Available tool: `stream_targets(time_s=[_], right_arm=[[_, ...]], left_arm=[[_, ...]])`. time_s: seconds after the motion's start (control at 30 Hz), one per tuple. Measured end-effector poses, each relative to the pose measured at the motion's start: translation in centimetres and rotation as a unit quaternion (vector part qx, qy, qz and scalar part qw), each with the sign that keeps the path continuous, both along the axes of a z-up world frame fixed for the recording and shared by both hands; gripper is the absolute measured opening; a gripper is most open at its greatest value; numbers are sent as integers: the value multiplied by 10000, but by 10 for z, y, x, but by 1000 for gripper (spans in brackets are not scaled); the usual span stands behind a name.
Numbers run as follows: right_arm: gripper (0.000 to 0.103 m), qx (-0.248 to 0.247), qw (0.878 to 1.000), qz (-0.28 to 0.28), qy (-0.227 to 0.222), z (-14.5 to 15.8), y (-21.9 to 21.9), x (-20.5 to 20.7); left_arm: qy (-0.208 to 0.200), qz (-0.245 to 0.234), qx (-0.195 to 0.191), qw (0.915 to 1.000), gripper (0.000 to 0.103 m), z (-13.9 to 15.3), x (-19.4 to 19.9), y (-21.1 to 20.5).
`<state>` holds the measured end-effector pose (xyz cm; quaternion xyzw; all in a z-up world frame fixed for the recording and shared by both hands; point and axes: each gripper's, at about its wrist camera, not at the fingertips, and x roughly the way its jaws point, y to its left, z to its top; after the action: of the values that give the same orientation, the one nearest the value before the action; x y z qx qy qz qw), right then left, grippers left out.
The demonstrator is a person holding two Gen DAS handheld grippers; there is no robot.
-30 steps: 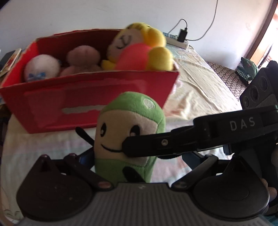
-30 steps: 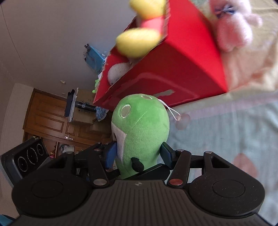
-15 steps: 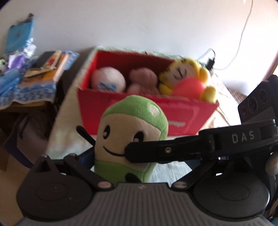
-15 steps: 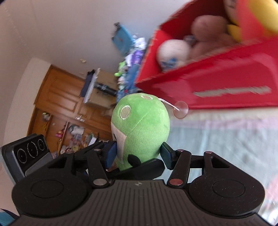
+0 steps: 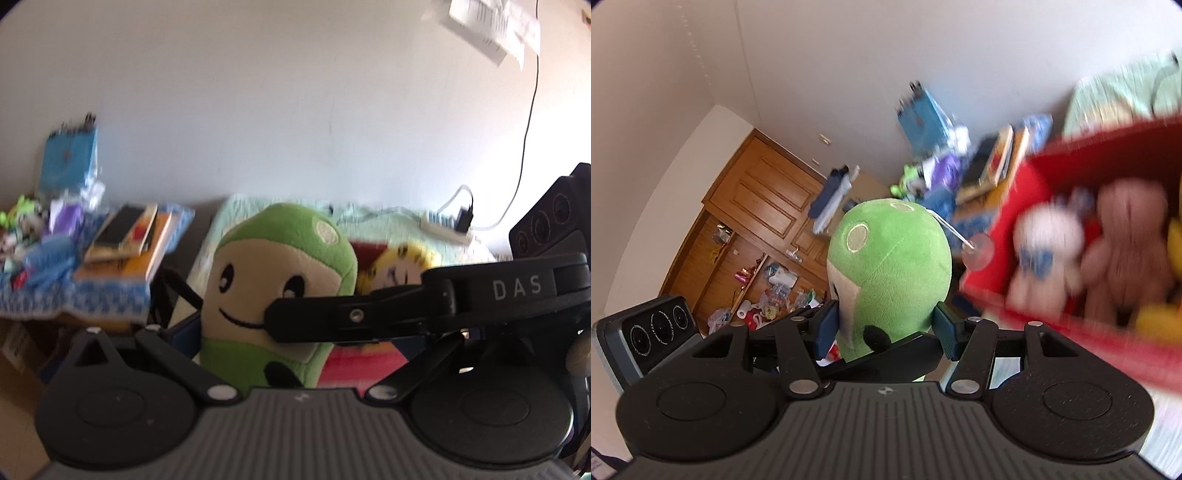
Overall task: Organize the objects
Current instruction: 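Lift the green plush and carry it toward the red box, then lower the green plush into the red box with both grippers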
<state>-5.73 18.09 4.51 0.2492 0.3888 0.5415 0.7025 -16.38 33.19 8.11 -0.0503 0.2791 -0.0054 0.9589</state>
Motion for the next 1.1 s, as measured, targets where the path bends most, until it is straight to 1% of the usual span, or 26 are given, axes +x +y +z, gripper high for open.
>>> stream_targets(time_s=[0.1,0.2,0.3,0.4,0.53,0.77,1.1], right_arm=[[58,53,9995,-97,-291,15,-4,13],[58,41,9982,-205,-564,27,-11,27],[58,-63,9963,-304,-801,34,-15,40],[58,-227,9947,-352,-942,33,-17,54],[58,-420,9953,-392,-784,16,-17,69],[58,-715,9955,-397,-468,-17,-15,80],[58,-1136,9926,-417,-93,-42,-15,83]], left_arm=[[-249,-40,84,9996,99,12,18,-5],[-410,-93,32,9991,99,18,38,-5],[-489,-144,-100,9987,99,18,55,-6],[-405,-187,-201,9988,99,11,71,-6],[-150,-223,-358,9990,99,-7,87,-7],[323,-165,-647,9972,99,-43,101,-2],[925,-159,-883,9917,99,-76,119,2]])
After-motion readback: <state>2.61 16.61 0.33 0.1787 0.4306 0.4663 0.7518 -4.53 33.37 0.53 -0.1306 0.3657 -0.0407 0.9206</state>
